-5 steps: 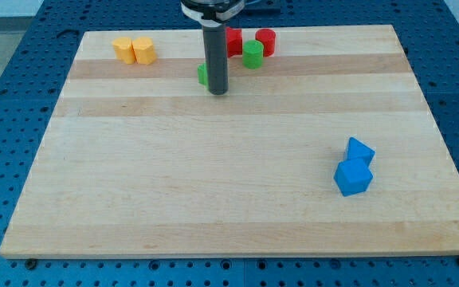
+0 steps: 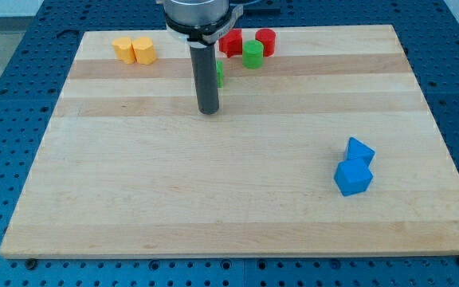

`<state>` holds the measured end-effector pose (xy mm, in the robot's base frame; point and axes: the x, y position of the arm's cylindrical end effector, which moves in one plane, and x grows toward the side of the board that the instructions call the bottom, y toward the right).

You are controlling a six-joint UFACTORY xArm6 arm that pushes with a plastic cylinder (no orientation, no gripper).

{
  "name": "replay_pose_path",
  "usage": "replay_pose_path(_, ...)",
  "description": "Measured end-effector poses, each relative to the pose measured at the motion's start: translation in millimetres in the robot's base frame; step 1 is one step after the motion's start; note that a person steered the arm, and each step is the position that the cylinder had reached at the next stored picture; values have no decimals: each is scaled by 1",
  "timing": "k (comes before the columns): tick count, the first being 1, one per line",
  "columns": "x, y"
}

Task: Push the green star to the red star

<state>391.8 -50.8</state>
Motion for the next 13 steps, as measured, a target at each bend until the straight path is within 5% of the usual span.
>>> replay_pose_path(13, -87, 0)
